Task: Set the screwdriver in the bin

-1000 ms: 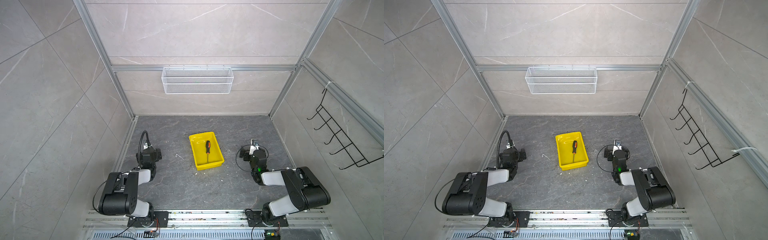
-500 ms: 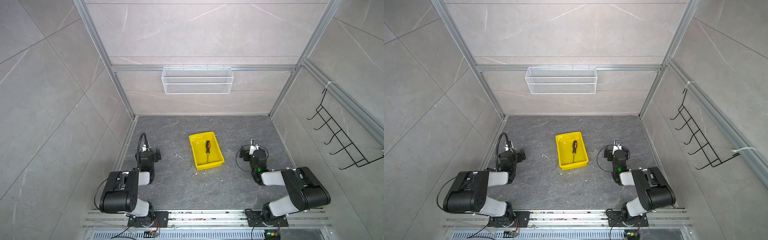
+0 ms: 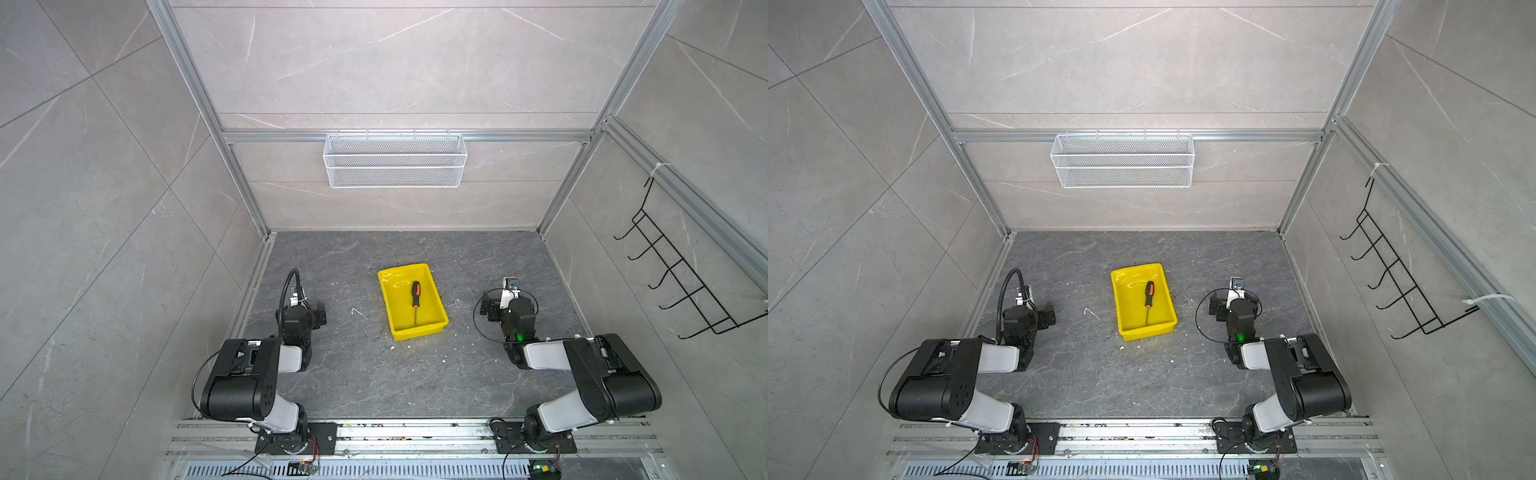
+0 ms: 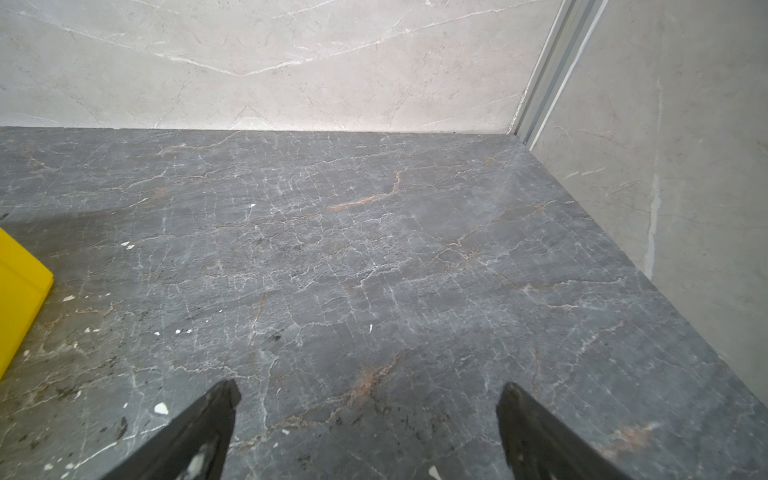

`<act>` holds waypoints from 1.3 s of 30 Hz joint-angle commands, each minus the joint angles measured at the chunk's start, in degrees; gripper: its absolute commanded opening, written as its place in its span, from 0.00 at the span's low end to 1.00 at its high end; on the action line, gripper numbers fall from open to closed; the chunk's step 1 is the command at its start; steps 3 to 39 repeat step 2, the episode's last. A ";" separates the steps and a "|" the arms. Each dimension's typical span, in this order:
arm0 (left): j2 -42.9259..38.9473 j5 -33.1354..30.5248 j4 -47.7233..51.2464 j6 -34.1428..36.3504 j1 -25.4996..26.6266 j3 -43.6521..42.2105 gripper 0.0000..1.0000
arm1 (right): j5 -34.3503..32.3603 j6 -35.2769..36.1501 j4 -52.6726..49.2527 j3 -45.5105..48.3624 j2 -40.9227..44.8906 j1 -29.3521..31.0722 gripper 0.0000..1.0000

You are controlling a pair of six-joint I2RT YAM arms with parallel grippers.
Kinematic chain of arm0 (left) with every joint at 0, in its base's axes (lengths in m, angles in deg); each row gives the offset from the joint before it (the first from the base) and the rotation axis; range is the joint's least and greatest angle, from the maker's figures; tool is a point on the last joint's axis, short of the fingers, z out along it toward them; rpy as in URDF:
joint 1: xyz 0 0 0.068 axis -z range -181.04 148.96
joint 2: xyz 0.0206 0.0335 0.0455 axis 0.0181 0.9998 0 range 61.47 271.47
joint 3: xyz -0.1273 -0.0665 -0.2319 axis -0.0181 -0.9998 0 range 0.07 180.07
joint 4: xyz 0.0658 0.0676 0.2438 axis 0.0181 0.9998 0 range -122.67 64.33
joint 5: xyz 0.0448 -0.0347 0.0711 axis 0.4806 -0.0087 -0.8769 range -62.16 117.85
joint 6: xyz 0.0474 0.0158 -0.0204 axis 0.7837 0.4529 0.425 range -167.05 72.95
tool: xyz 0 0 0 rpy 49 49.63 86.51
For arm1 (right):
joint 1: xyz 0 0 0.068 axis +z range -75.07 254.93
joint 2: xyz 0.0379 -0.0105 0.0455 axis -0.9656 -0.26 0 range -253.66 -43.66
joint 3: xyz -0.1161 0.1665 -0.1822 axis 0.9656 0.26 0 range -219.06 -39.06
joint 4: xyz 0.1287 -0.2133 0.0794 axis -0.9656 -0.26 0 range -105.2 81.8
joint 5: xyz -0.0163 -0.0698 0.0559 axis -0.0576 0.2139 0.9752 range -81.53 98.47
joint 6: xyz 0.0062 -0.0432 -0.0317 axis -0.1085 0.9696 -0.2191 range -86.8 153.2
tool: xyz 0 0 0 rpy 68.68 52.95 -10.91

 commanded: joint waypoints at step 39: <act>-0.39 1.07 -2.63 0.62 -0.42 1.60 1.00 | 0.92 -0.01 -1.00 -1.04 -0.39 -0.08 1.00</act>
